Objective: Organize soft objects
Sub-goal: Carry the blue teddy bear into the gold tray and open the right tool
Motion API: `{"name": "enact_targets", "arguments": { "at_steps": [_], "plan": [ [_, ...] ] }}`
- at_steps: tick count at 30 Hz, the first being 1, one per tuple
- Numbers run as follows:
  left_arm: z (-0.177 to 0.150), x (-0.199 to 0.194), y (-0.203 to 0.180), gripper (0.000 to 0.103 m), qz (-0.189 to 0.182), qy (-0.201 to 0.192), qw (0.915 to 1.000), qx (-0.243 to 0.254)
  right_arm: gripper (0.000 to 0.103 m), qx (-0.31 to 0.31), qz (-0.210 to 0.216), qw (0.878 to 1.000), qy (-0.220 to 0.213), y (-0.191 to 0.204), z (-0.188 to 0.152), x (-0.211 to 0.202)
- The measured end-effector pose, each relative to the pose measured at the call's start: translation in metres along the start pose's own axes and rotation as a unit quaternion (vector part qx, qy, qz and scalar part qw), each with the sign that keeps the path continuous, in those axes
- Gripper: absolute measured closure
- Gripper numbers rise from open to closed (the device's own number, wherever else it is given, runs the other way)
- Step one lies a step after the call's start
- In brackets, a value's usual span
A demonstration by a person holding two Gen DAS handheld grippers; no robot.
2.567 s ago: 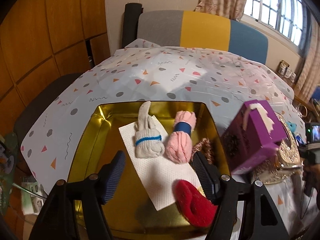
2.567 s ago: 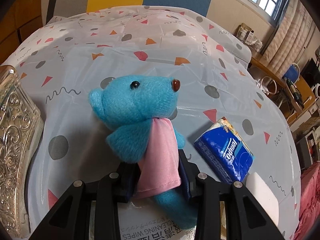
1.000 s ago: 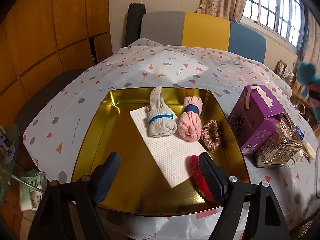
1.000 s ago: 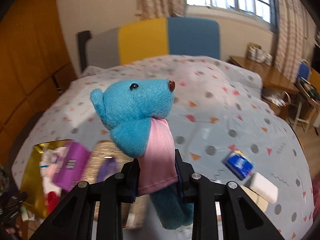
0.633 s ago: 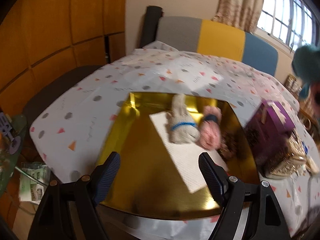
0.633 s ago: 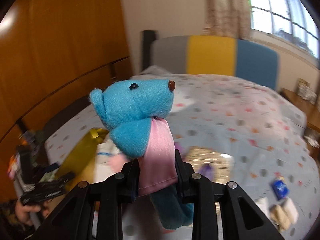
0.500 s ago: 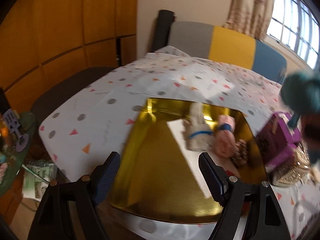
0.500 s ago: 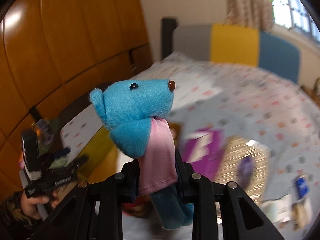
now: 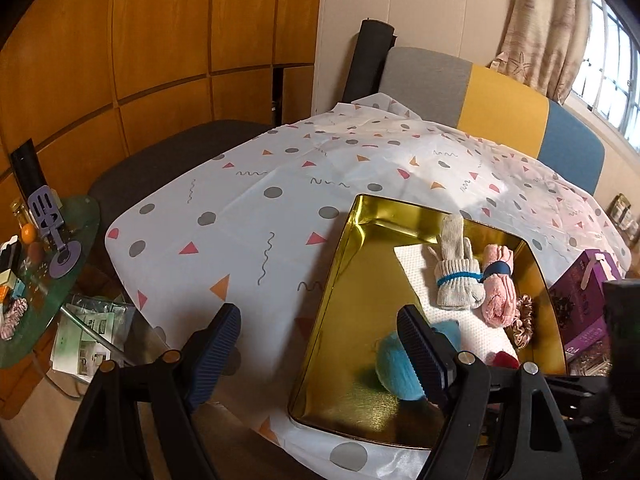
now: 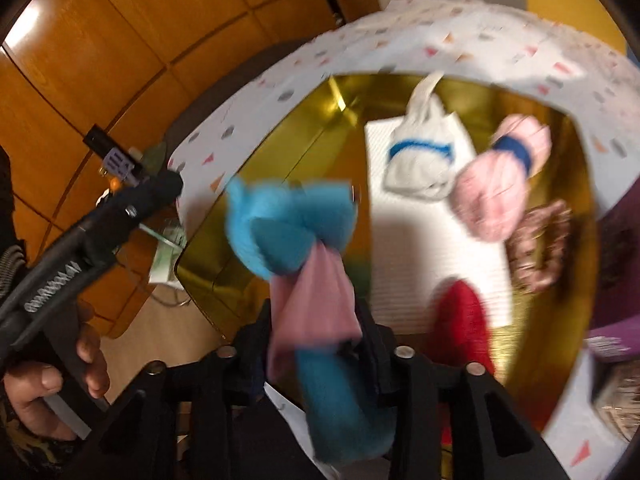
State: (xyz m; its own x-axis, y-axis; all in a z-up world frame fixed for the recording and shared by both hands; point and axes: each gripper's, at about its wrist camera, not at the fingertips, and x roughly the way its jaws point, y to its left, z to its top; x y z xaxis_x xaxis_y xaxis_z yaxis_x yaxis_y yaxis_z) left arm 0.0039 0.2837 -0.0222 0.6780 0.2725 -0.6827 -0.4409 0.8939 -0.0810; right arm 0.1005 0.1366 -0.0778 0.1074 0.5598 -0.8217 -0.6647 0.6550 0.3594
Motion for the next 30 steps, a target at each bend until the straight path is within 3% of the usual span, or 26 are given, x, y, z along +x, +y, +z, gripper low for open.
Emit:
{"name": "enact_targets", "arguments": {
  "at_steps": [5, 11, 20, 30],
  "plan": [
    [-0.001, -0.001, -0.004, 0.022, -0.003, -0.001, 1.0000, 0.005, 0.059, 0.004, -0.005, 1.000, 0.003, -0.001, -0.005, 0.005],
    [-0.002, -0.009, -0.015, 0.021, -0.012, -0.008, 0.9997, 0.018, 0.058, 0.005, -0.006, 1.000, -0.028, 0.000, -0.010, -0.023],
    [0.000, -0.024, -0.036, 0.021, -0.026, -0.025, 0.9981, 0.050, 0.057, -0.028, -0.071, 0.993, -0.092, 0.002, -0.025, -0.073],
    [-0.003, -0.034, -0.055, 0.021, -0.041, -0.029, 0.9960, 0.074, 0.057, -0.006, -0.105, 0.985, -0.137, -0.025, -0.044, -0.126]
  ]
}}
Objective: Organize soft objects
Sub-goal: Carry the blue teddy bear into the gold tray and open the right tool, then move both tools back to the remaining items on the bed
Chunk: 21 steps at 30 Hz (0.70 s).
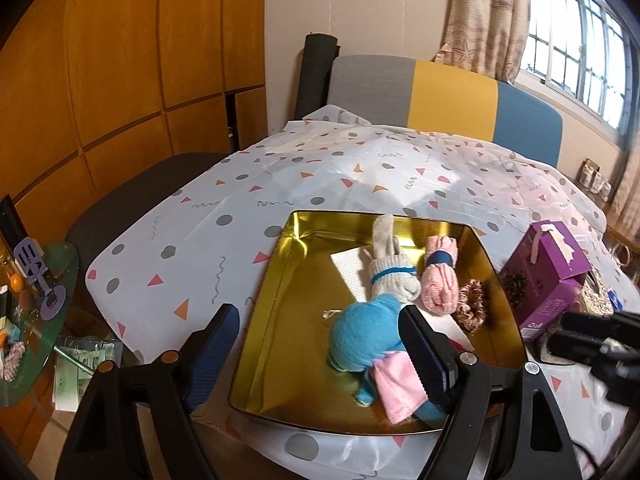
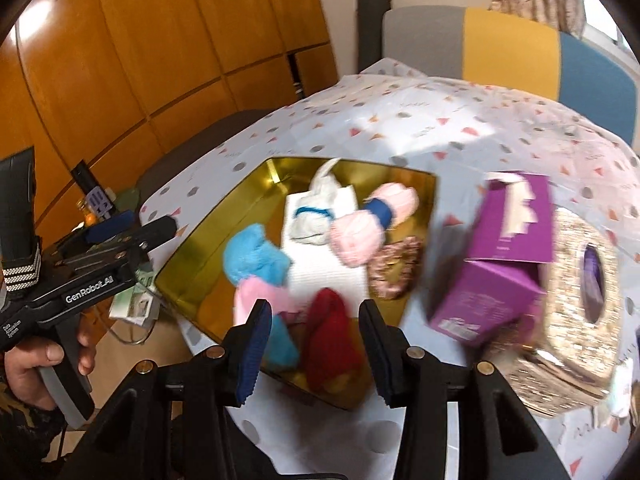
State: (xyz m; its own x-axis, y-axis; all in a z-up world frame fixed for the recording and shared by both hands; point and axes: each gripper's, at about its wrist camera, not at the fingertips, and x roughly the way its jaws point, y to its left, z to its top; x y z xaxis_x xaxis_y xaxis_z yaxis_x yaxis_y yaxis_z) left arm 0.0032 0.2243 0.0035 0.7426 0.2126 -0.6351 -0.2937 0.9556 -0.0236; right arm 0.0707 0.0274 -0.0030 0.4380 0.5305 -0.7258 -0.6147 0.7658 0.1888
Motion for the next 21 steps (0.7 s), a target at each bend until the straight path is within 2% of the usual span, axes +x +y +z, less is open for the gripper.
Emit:
{"name": "enact_targets", "arguments": {
  "at_steps": [12, 17, 21],
  "plan": [
    [0.000, -0.007, -0.029, 0.018, -0.021, -0.003, 0.9992, 0.034, 0.057, 0.076, -0.085, 0.992, -0.047, -0.087, -0.014, -0.061],
    [0.002, -0.012, -0.043, 0.018, -0.034, -0.007, 0.9980, 0.053, 0.057, 0.125, -0.129, 0.981, -0.070, -0.132, -0.023, -0.089],
    [0.002, -0.015, -0.056, 0.018, -0.044, -0.008, 0.9968, 0.067, 0.057, 0.172, -0.166, 0.967, -0.087, -0.171, -0.034, -0.112]
  ]
}}
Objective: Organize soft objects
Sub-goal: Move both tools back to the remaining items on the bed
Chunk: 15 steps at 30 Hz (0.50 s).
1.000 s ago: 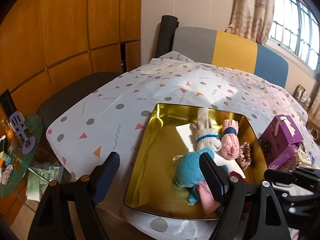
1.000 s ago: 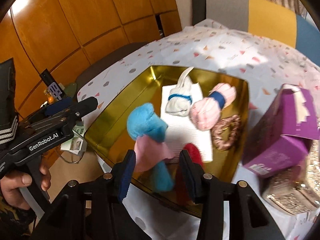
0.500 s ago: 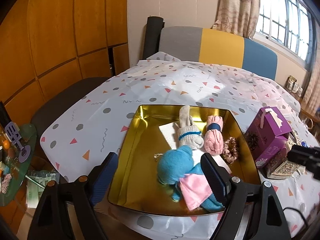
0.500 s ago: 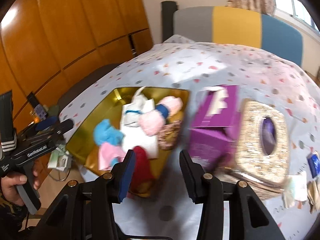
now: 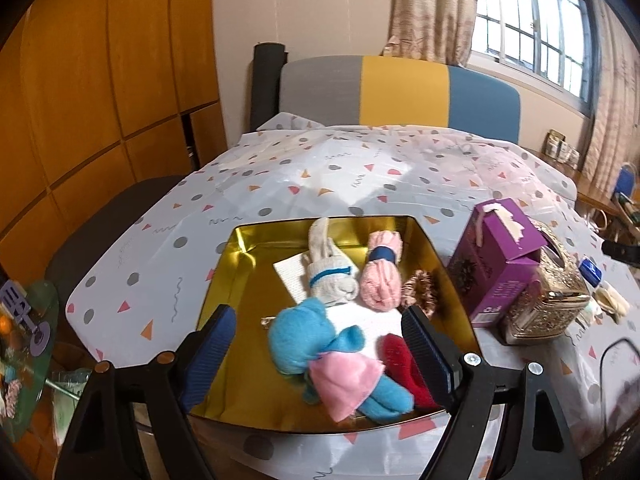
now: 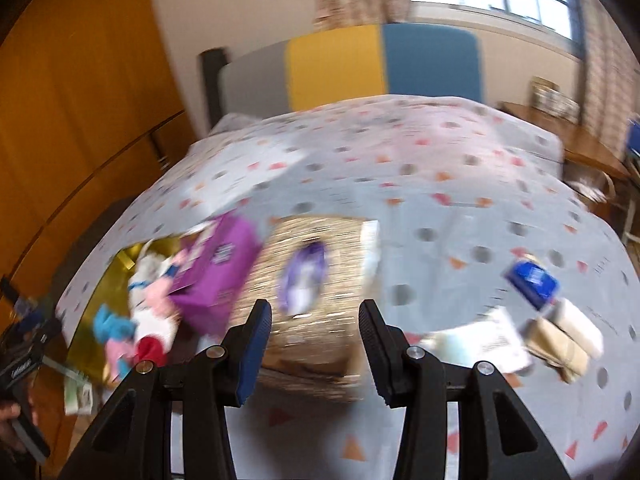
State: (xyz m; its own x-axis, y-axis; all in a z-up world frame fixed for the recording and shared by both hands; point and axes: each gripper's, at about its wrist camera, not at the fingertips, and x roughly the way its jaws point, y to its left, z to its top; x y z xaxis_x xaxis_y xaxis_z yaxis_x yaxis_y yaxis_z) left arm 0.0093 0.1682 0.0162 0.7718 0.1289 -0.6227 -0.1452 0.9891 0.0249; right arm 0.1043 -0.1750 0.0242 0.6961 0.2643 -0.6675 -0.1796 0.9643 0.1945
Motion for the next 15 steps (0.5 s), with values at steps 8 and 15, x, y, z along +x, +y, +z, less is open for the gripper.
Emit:
{"name": "enact_targets", "arguments": {
  "at_steps": [8, 15],
  "plan": [
    [0.007, -0.007, -0.033, 0.018, -0.035, -0.007, 0.9986, 0.040, 0.057, 0.114, -0.084, 0.990, -0.029, -0.091, -0.001, -0.018],
    [0.010, -0.011, -0.076, 0.018, -0.081, -0.007, 0.9924, 0.093, 0.057, 0.217, -0.173, 0.959, -0.065, -0.170, -0.016, -0.033]
  ]
}}
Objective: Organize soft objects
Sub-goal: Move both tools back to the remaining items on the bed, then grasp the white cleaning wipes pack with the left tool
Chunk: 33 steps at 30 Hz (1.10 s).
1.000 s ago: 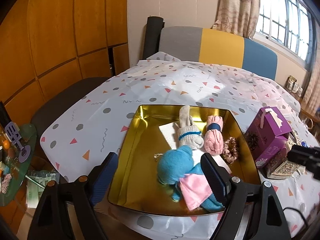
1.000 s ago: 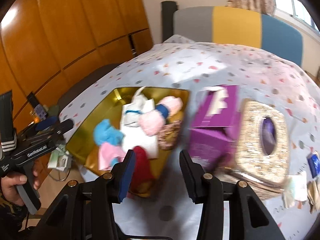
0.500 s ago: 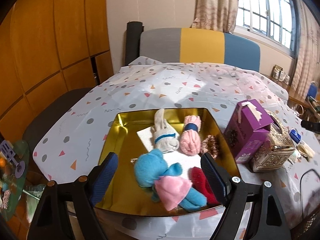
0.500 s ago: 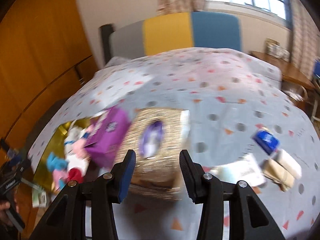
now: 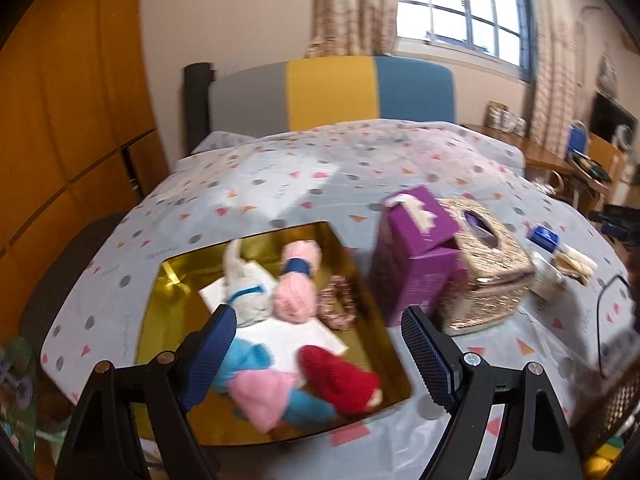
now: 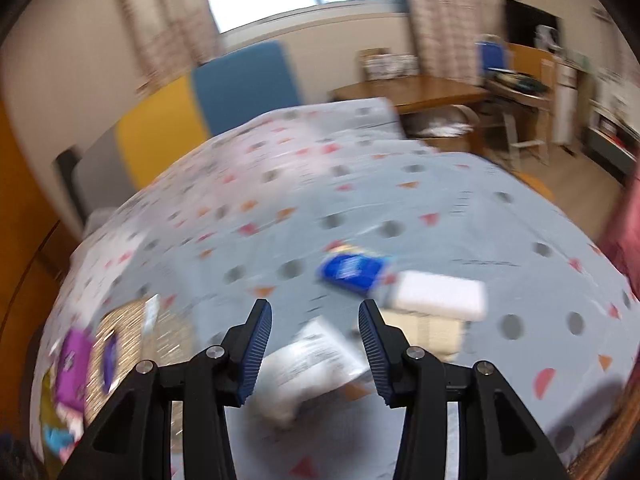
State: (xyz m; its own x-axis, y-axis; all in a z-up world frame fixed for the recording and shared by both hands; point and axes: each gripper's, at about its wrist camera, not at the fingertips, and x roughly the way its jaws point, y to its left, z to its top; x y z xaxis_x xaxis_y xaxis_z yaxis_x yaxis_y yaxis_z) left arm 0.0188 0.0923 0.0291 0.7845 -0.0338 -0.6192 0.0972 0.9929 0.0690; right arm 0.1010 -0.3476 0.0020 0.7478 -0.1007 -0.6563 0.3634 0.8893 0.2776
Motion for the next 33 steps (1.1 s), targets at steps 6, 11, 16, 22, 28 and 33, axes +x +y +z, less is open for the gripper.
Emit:
{"name": "enact_targets", "arguments": {
  "at_steps": [6, 11, 16, 22, 28, 33],
  "plan": [
    [0.008, 0.003, -0.044, 0.018, -0.054, -0.002, 0.9974, 0.048, 0.057, 0.128, -0.075, 0.988, -0.039, -0.075, 0.001, 0.007],
    [0.018, 0.009, -0.084, 0.018, -0.101, 0.001, 0.9912, 0.086, 0.057, 0.225, -0.053, 0.972, -0.047, -0.114, -0.005, 0.000],
    [0.024, 0.012, -0.124, 0.019, -0.146, 0.006, 0.9812, 0.126, 0.057, 0.240, -0.035, 0.970, -0.028, -0.122, -0.006, 0.006],
    [0.032, 0.019, -0.170, 0.021, -0.191, 0.016, 0.9669, 0.168, 0.057, 0.271, -0.013, 0.962, -0.028, -0.126, -0.013, 0.004],
    [0.042, 0.033, -0.217, 0.024, -0.229, 0.034, 0.9519, 0.201, 0.057, 0.278, 0.000, 0.960, -0.016, -0.126, -0.014, 0.008],
    [0.049, 0.061, -0.260, 0.025, -0.233, 0.066, 0.9438, 0.225, 0.057, 0.285, 0.012, 0.958, -0.014, -0.128, -0.015, 0.008]
  ]
}}
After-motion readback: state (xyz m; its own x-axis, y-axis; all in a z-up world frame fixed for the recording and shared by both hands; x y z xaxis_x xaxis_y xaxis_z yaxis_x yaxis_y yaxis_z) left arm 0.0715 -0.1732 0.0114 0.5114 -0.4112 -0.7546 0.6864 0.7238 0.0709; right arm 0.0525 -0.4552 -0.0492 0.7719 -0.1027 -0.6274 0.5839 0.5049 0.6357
